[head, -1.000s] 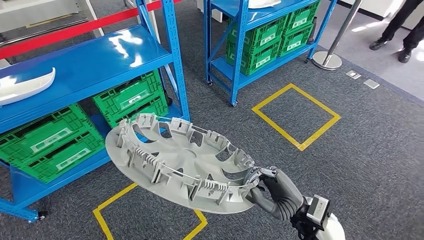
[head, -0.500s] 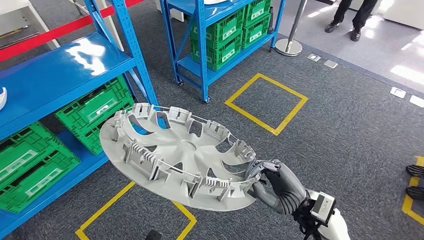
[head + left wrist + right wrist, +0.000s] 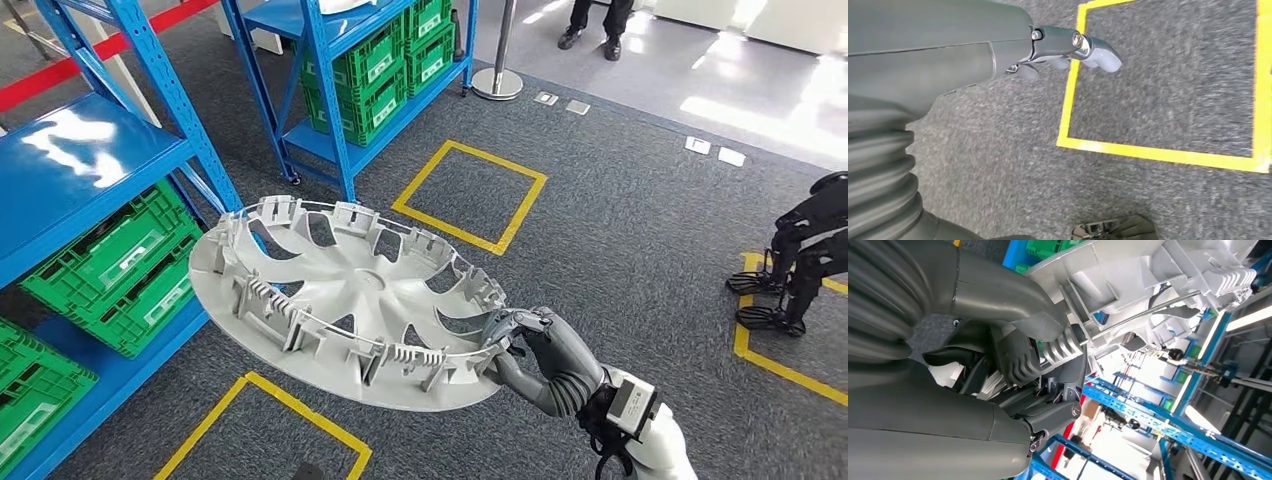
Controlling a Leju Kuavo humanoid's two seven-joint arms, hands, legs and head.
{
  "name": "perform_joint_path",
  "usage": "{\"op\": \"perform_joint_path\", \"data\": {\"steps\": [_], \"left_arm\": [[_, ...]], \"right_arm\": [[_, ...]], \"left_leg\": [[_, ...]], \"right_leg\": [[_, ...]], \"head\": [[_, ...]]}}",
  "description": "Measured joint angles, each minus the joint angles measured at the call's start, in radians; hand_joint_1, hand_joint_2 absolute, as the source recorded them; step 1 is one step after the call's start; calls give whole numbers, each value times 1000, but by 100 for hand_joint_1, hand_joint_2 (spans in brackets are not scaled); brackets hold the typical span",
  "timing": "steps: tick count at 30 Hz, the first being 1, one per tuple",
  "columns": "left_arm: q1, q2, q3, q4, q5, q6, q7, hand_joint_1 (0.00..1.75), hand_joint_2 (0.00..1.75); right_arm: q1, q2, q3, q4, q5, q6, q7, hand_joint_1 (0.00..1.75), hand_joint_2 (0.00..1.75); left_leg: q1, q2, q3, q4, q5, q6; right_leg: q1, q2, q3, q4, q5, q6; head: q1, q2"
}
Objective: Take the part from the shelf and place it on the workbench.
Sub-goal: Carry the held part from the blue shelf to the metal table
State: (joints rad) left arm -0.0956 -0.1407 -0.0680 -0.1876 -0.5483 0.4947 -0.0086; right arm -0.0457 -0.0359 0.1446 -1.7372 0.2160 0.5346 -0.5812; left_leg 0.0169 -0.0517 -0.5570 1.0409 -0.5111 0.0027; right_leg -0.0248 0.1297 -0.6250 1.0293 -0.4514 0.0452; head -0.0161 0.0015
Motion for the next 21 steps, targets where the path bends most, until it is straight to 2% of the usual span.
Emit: {"op": "perform_joint_path", "data": {"steps": [1, 2, 3, 4, 5, 6, 7, 8, 10, 11, 12, 13, 14, 15, 16, 17, 18, 19, 20, 21], "left_arm": [[-5, 0, 0, -2, -2, 0, -3, 0, 175], [-10, -1, 0, -3, -5, -1, -6, 0, 175], [-14, -2, 0, -4, -8, -2, -8, 0, 175], [-16, -2, 0, -4, -11, -3, -10, 0, 175], [-18, -3, 0, -4, -14, -4, -10, 0, 175], [-19, -4, 0, -4, -17, -5, -10, 0, 175], [-20, -5, 0, -4, -21, -6, -10, 0, 175], [-23, -7, 0, -4, -24, -6, -10, 0, 175], [-29, -11, -1, -4, -29, -7, -8, 0, 175], [-30, -12, -2, -4, -29, -7, -8, 0, 175], [-30, -13, -2, -5, -29, -7, -7, 0, 175], [-30, -13, -2, -5, -30, -7, -4, 0, 175], [-29, -13, -3, -5, -30, -7, -2, 0, 175], [-29, -13, -3, -5, -31, -7, 1, 0, 175], [-28, -12, -4, -6, -32, -7, 4, 0, 175], [-27, -10, -4, -6, -33, -7, 6, 0, 175], [-25, -8, -4, -5, -33, -7, 8, 0, 175], [-21, -6, -5, -4, -34, -7, 11, 0, 175], [-16, -4, -5, -3, -35, -7, 13, 0, 175], [-11, -1, -5, -2, -36, -7, 15, 0, 175]], "right_arm": [[-2, -1, 0, 0, -1, 1, -1, 175, 175], [-4, -1, 0, 0, -1, 1, -3, 175, 175], [-7, -1, 1, 0, -2, 2, -5, 175, 175], [-10, -1, 1, 0, -2, 2, -7, 175, 175], [-11, -1, 1, 1, -3, 2, -9, 175, 175], [-11, -1, 1, 1, -3, 2, -10, 175, 175], [-11, -1, 1, 2, -3, 1, -11, 175, 175], [-12, -1, 1, 2, -3, 1, -10, 175, 175], [-14, -1, 2, 2, -2, 1, -10, 175, 175], [-17, -1, 3, 2, -3, 1, -10, 175, 175], [-20, -1, 4, 2, -4, 1, -11, 175, 175], [-22, -1, 4, 2, -6, 1, -11, 175, 175], [-24, -1, 5, 2, -7, 0, -11, 175, 175], [-24, -1, 5, 2, -8, -1, -11, 175, 175], [-25, -1, 5, 2, -9, -1, -11, 175, 175], [-26, -1, 5, 2, -9, -2, -11, 175, 175], [-27, 0, 6, 2, -9, -3, -11, 175, 175], [-28, 0, 6, 2, -9, -3, -11, 175, 175], [-28, 1, 6, 3, -10, -4, -11, 175, 175], [-28, 1, 6, 5, -10, -5, -12, 175, 175]], "left_leg": [[1, 13, 0, -3, 4, 8], [2, 27, 0, -6, 6, 14], [-1, 41, -1, -7, 7, 17], [-3, 55, -2, -6, 7, 20], [-6, 71, -2, -6, 6, 21], [-8, 86, -3, -6, 6, 22], [-10, 100, -3, -6, 5, 23], [-12, 114, -2, -6, 4, 23], [-17, 137, 0, -6, 1, 21], [-20, 147, 1, -6, 0, 17], [-22, 156, 3, -6, -2, 13], [-23, 166, 4, -7, -3, 8], [-23, 177, 7, -9, -3, 3], [-22, 176, 9, -8, -7, -3], [-21, 159, 6, 3, -17, -9], [-19, 132, -6, 34, -38, -15], [-16, 98, -29, 87, -68, -19], [-15, 73, -60, 153, -101, -22], [-14, 62, -91, 218, -126, -24], [-13, 58, -113, 260, -134, -25]], "right_leg": [[2, -23, -10, 16, -10, 4], [4, -54, -29, 54, -31, 6], [7, -89, -56, 113, -63, 7], [8, -109, -89, 182, -95, 8], [8, -117, -117, 242, -118, 8], [8, -119, -131, 275, -125, 7], [9, -122, -125, 269, -114, 4], [11, -128, -98, 223, -89, 0], [21, -174, -17, 83, -37, -15], [27, -195, 10, 32, -23, -23], [31, -209, 23, 6, -19, -30], [34, -205, 21, 1, -19, -34], [34, -191, 19, -3, -15, -38], [31, -179, 19, -6, -12, -43], [27, -167, 20, -10, -9, -48], [22, -155, 21, -14, -5, -52], [19, -144, 21, -15, -3, -55], [18, -131, 20, -15, -2, -58], [17, -116, 20, -15, -2, -58], [17, -101, 19, -15, -1, -58]], "head": [[3, 0], [6, 0], [10, 0], [13, 0], [13, 0], [14, 0], [14, 0], [14, 0], [15, 0], [15, 0], [14, 0], [14, 0], [14, 0], [14, 0], [13, 0], [11, 0], [8, 0], [6, 0], [5, 0], [5, 0]]}}
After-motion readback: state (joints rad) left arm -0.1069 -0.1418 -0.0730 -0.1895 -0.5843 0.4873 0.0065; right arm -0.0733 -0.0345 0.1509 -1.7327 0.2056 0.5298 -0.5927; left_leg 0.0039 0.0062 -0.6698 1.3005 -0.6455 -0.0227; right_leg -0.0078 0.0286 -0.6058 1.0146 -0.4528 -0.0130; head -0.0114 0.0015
